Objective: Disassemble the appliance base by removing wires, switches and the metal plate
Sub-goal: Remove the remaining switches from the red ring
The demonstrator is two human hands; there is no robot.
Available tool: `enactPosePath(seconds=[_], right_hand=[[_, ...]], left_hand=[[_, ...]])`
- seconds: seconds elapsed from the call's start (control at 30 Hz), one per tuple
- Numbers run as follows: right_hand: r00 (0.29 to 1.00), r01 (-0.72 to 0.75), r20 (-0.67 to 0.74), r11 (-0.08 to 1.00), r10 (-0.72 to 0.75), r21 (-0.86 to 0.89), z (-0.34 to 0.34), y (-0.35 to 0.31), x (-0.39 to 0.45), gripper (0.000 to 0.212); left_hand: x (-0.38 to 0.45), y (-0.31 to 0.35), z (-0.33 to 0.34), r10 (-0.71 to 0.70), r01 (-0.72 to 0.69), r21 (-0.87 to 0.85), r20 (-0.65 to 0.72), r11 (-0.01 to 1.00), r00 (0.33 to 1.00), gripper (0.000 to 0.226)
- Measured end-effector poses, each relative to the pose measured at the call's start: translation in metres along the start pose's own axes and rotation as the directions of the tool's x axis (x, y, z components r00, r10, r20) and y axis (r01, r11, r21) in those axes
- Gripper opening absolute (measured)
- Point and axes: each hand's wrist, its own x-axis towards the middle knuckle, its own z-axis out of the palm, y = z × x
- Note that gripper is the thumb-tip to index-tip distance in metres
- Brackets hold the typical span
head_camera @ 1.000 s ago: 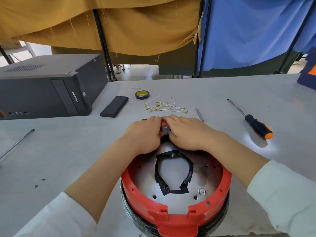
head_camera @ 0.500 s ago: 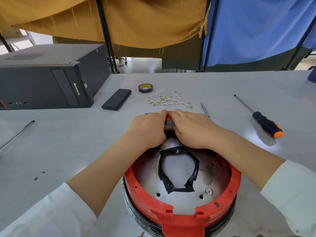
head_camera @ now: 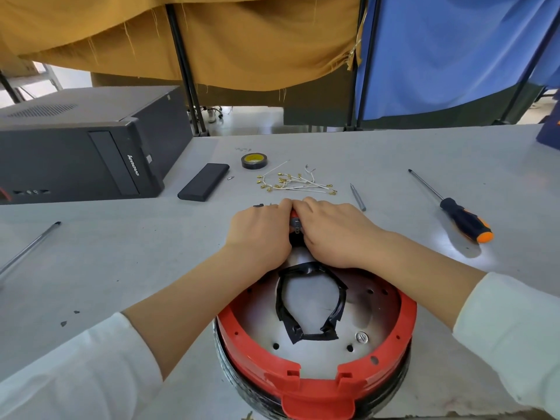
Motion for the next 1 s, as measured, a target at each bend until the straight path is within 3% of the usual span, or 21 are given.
enactPosePath(seconds=[0.27, 0.57, 1.0], right_hand=[[1.000, -0.001, 0.003, 1.000, 0.001, 0.011, -0.002, 0.000, -0.001, 0.041], [1.000, 0.003, 0.028, 0.997, -0.006, 0.080, -0.005, 0.002, 0.000, 0.044], [1.000, 0.019, -0.007, 0.999, -0.019, -0.026, -0.001, 0.000, -0.001, 0.039]], left_hand=[[-0.003, 0.001, -0.004, 0.009, -0.010, 0.008, 0.021, 1.000, 1.000, 0.027], [0.007, -0.011, -0.001, 0.075, -0.058, -0.158, 0.110, 0.986, 0.991, 0.029], [0.004, -0.003, -0.003, -0.019, 0.020, -0.131, 0.015, 0.991, 1.000, 0.032]])
